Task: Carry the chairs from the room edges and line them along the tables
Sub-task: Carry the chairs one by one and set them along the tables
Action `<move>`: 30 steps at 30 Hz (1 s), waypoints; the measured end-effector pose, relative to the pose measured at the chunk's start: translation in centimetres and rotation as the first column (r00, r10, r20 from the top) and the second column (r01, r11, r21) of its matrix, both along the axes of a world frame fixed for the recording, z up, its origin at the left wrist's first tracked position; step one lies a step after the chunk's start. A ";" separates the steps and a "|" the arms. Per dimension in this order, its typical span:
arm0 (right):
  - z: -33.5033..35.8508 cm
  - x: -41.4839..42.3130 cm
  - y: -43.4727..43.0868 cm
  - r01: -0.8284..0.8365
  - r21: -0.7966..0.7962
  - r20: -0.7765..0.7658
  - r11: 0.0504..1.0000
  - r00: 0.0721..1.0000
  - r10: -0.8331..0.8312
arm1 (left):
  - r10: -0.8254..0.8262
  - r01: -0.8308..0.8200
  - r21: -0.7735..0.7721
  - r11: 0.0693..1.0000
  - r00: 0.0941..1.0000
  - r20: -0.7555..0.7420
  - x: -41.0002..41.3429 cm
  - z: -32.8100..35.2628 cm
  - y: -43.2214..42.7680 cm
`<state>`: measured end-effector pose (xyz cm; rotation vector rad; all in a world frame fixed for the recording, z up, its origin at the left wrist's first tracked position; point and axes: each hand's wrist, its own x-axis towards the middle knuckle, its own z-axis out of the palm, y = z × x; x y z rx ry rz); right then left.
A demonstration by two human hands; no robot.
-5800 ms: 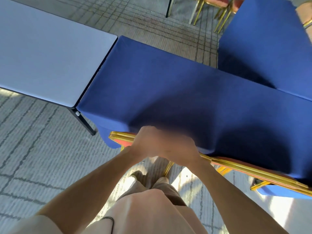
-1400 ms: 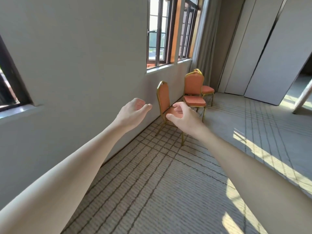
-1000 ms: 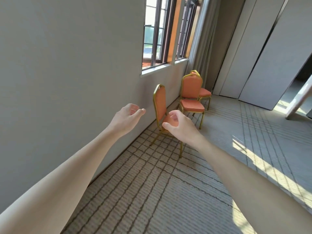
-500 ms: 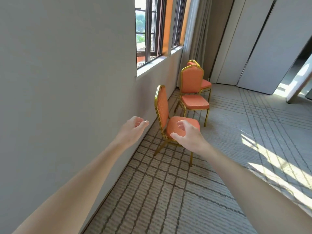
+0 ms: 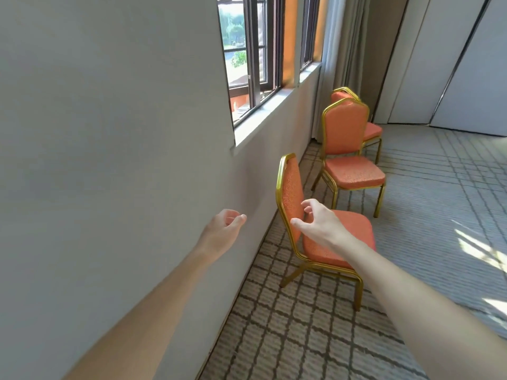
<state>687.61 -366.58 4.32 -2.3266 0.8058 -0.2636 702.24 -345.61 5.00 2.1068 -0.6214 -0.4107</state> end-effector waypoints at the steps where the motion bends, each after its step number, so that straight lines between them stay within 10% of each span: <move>1: 0.0 1.8 -1.1 0.001 0.001 -0.009 1.000 1.000 -0.001 | 0.006 -0.006 0.004 1.000 1.000 -0.022 1.8 -0.2 -1.2; 30: -10.9 35.6 -26.3 0.231 0.043 -0.336 0.972 0.920 -0.204 | -0.170 0.208 0.085 0.974 0.930 -0.327 33.5 -12.9 -35.3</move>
